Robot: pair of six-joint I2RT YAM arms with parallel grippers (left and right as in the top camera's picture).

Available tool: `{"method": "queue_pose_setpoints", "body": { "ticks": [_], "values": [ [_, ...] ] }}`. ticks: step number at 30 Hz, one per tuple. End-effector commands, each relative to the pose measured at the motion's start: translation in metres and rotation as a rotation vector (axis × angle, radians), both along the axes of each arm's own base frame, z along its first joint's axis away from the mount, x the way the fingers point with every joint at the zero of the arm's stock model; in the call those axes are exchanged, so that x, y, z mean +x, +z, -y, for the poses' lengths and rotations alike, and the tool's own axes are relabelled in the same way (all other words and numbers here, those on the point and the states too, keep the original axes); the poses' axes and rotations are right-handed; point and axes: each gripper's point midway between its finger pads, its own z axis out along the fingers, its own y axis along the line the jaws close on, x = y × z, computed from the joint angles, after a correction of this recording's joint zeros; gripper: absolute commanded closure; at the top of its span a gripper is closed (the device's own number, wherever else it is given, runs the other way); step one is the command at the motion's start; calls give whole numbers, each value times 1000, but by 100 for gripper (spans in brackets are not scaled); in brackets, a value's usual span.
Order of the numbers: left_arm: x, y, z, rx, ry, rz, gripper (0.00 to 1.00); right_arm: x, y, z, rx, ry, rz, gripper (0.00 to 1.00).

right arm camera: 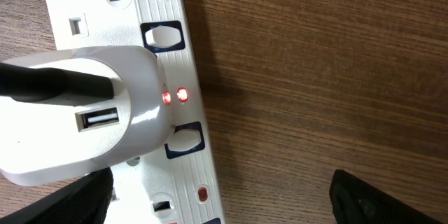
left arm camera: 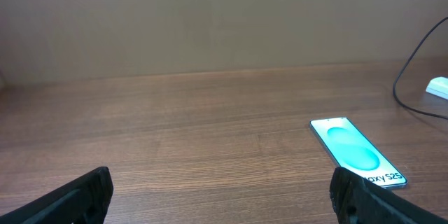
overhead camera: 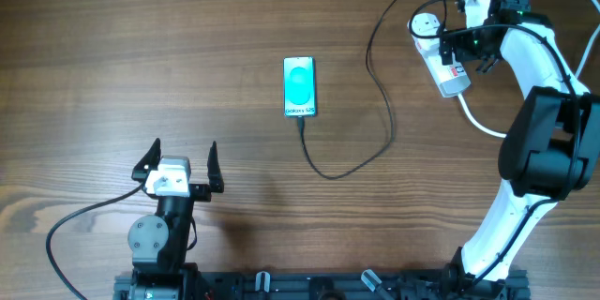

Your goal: Plug charger to phone and switch on socket

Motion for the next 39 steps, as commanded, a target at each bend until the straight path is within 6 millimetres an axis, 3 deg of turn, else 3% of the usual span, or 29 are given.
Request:
{"method": "queue_pose_setpoints", "body": {
  "ticks": [1, 7, 10, 12, 13, 18, 21, 24, 28, 30, 35, 39],
  "values": [
    [0, -1, -1, 20, 7, 1, 0, 2, 10, 0, 9, -9, 25, 0],
    [0, -1, -1, 20, 7, 1, 0, 2, 11, 0, 9, -8, 27, 0],
    [0, -1, -1, 20, 7, 1, 0, 5, 32, -6, 3, 2, 69, 0],
    [0, -1, -1, 20, 7, 1, 0, 6, 59, -10, -5, 11, 123, 0],
    [0, -1, -1, 20, 7, 1, 0, 7, 89, -13, -14, 19, 183, 0],
    [0, -1, -1, 20, 7, 1, 0, -7, 191, -26, -41, 42, 392, 0],
    [0, -1, -1, 20, 7, 1, 0, -20, 233, -28, -55, 43, 481, 0],
    [0, -1, -1, 20, 7, 1, 0, -36, 266, -14, -244, 118, 528, 0],
    [0, -1, -1, 20, 7, 1, 0, -47, 290, -22, -336, 226, 572, 0],
    [0, -1, -1, 20, 7, 1, 0, -53, 300, -37, -401, 333, 587, 0],
    [0, -1, -1, 20, 7, 1, 0, -95, 271, -68, -347, 441, 416, 0],
    [0, -1, -1, 20, 7, 1, 0, -103, 270, -92, -479, 709, 401, 0]
  ]
}}
